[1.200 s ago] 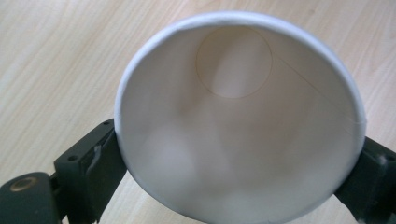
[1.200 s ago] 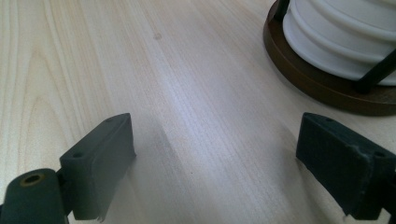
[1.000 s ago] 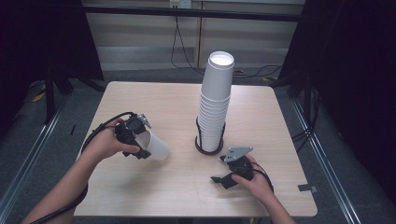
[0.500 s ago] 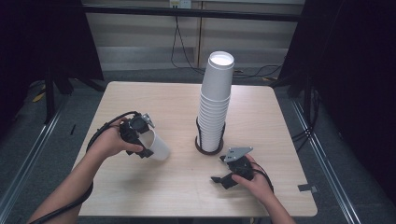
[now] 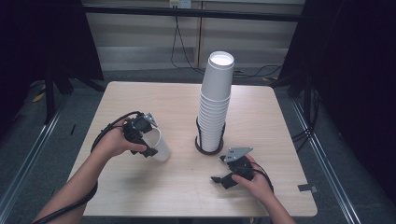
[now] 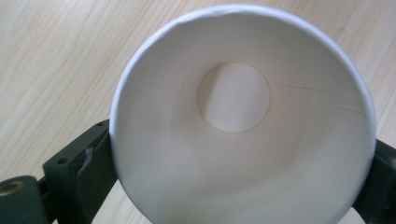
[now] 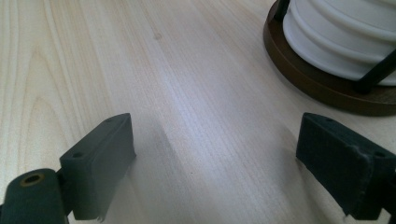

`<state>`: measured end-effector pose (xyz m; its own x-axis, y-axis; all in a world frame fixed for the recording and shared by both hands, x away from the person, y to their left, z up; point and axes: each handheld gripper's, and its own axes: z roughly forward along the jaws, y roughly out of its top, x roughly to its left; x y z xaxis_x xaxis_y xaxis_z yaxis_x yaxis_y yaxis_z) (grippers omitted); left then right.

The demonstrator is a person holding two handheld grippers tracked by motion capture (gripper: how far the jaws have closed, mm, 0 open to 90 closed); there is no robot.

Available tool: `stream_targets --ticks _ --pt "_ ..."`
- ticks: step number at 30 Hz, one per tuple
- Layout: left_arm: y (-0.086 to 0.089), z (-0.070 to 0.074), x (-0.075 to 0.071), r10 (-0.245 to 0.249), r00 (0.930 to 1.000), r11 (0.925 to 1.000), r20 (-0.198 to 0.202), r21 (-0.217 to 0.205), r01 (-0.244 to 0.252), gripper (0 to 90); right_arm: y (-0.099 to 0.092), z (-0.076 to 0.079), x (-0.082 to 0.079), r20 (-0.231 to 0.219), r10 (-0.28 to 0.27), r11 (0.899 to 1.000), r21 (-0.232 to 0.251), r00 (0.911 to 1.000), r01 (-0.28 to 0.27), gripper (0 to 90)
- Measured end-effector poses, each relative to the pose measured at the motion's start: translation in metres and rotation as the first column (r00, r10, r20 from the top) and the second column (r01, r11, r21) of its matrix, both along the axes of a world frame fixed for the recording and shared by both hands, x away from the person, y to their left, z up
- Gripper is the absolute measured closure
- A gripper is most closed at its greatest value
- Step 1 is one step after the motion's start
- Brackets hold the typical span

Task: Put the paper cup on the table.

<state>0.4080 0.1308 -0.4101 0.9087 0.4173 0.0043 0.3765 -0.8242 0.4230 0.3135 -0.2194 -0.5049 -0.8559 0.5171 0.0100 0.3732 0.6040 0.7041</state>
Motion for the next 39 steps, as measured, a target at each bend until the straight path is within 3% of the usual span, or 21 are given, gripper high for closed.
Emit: stream_targets --ticks 16,23,28,33,39 --pt "-0.007 -0.012 0.002 0.025 0.9995 0.9960 -0.017 -0.086 -0.027 4.7 0.000 0.000 0.000 0.001 0.000 1.000 0.000 1.0000 0.000 10.8" --pt "-0.008 -0.015 0.001 0.029 0.9994 0.9941 -0.017 -0.104 -0.030 4.7 0.000 0.000 0.000 0.001 0.000 1.000 0.000 1.0000 0.000 10.8" --pt "-0.007 -0.018 0.002 0.007 0.9999 0.9970 -0.010 -0.077 -0.008 5.6 0.000 0.000 0.000 0.001 0.000 1.000 0.000 1.0000 0.000 10.8" --pt "-0.005 -0.024 0.000 0.038 0.9991 0.9941 -0.021 -0.101 -0.040 6.0 0.000 0.000 0.000 0.001 0.000 1.000 0.000 1.0000 0.000 10.8" --pt "0.002 -0.025 -0.001 0.030 0.9994 0.9941 -0.018 -0.103 -0.031 6.4 0.000 0.000 0.000 0.001 0.000 1.000 0.000 1.0000 0.000 10.8"
